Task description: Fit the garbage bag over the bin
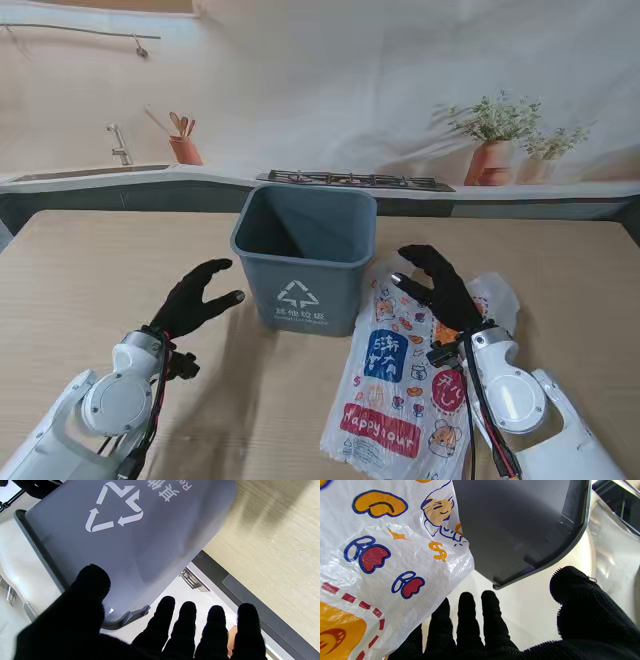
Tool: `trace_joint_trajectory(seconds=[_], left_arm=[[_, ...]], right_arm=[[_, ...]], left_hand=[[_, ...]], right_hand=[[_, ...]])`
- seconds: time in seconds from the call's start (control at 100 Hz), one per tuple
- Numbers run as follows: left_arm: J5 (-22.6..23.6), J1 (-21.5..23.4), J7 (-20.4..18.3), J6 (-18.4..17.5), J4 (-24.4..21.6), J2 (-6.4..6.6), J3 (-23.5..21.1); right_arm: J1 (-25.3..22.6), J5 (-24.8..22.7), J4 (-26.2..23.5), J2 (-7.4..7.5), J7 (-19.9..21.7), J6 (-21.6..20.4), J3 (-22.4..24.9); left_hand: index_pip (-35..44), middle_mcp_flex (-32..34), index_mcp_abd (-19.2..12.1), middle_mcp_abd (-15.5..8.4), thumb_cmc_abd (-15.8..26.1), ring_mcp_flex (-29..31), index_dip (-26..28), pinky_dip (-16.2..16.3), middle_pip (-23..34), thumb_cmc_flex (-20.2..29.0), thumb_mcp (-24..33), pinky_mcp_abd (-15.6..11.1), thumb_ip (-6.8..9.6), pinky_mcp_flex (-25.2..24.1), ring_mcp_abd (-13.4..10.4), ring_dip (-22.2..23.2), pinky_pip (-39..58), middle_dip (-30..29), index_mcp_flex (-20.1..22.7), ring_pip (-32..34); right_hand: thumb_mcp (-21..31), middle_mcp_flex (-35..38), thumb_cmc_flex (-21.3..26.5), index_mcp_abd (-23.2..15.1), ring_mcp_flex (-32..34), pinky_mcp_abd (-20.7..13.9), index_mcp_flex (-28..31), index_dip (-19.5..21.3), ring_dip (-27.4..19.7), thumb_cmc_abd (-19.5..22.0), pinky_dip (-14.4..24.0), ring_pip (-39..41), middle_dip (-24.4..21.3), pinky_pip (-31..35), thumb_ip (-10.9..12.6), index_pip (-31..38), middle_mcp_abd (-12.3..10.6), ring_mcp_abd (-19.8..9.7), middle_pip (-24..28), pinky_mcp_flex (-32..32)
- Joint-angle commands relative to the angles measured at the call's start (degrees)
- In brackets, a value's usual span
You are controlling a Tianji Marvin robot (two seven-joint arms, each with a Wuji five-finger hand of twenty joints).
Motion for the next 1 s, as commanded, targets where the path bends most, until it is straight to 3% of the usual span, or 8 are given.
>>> trace_joint_trajectory(seconds=[0.0,0.46,0.66,0.79,0.88,0.99], left_arm=[[0.18,0.18,-0.67,0.05,-0.34,-0.13,0.08],[1.40,0.73,0.42,-0.75,-0.56,-0.21,-0.94],[5.40,2.29,6.88,-2.94,-2.44,-1.02,-2.76],[9.70,3.44,10.97,-6.82,-5.08,-1.31,-4.88],[11.77,3.12,8.51,-9.44,-7.98,-0.53,-6.59],[12.83,0.61,-0.39,-11.06,-10.74,1.20,-7.14]], right_arm=[[-0.45,-0.04,-0.37,-0.32,0.80,0.15,-0.11],[-0.60,-0.20,-0.54,-0.31,0.61,-0.41,-0.04],[-1.46,-1.08,-1.69,-0.31,0.18,-0.23,0.20],[-2.04,-1.44,-2.38,-0.37,-0.34,-0.21,0.37],[-2.21,-1.20,-2.58,-0.44,-0.52,0.06,0.36],[-2.31,-1.18,-2.68,-0.47,-0.67,0.25,0.33]], left_hand=[[-0.86,-0.25,0.33,-1.29,0.54,-1.50,-0.37,0.85,-0.31,-0.92,-0.78,0.22,2.21,-0.52,-0.05,0.03,1.35,-0.22,-0.51,-0.08],[-0.54,-0.28,-0.52,-1.39,0.32,-1.65,-0.19,0.93,-0.14,-0.48,-0.69,0.27,2.26,-0.50,-0.14,0.02,1.53,-0.11,-0.47,-0.24],[1.74,-0.06,-2.03,-1.99,-1.49,-1.44,1.03,2.50,1.28,0.01,0.35,0.96,2.31,-0.70,-0.43,1.25,4.33,0.69,-1.16,1.03],[3.08,0.09,-2.17,-2.27,-3.62,-1.21,1.64,3.01,2.25,-0.20,0.65,1.40,2.36,-0.99,-0.91,1.97,3.87,1.23,-0.92,1.85],[2.60,0.02,-2.28,-2.96,-4.67,-1.17,1.38,1.66,1.89,-1.05,0.48,1.38,2.02,-0.80,-2.12,1.17,-0.91,1.06,-0.70,1.10],[0.17,-0.30,-2.06,-3.91,-5.39,-1.67,0.13,-1.11,-1.56,-1.57,-1.56,0.53,1.82,-0.57,-3.94,-0.91,-10.32,-0.88,-1.67,-2.40]], right_hand=[[-0.24,-1.11,-1.76,-1.84,-0.81,-1.32,-1.05,-0.62,-0.46,-0.16,0.14,-0.81,-0.11,0.07,3.55,0.51,-1.12,-1.50,-0.81,-0.54],[-0.16,-1.10,-1.80,-1.92,-0.74,-1.32,-1.04,-0.71,-0.44,-0.17,0.21,-0.77,0.07,0.10,3.52,0.48,-1.09,-1.53,-0.46,-0.53],[-0.17,-1.02,-1.78,-1.90,-0.63,-1.29,-0.92,-0.72,-0.42,-0.25,0.27,-0.71,0.05,0.15,3.51,0.55,-1.12,-1.47,-0.50,-0.46],[-0.16,-1.07,-1.87,-1.94,-0.65,-1.22,-0.89,-0.75,-0.43,-0.28,0.26,-0.73,0.23,0.14,3.51,0.49,-1.08,-1.57,-0.10,-0.39],[-0.08,-1.13,-1.74,-1.98,-0.71,-1.32,-0.89,-0.77,-0.44,-0.29,0.23,-0.76,0.30,0.07,3.52,0.47,-1.02,-1.55,0.05,-0.49],[-0.10,-1.15,-1.75,-1.96,-0.70,-1.31,-0.91,-0.76,-0.43,-0.26,0.23,-0.74,0.31,0.07,3.50,0.48,-1.02,-1.60,0.10,-0.50]])
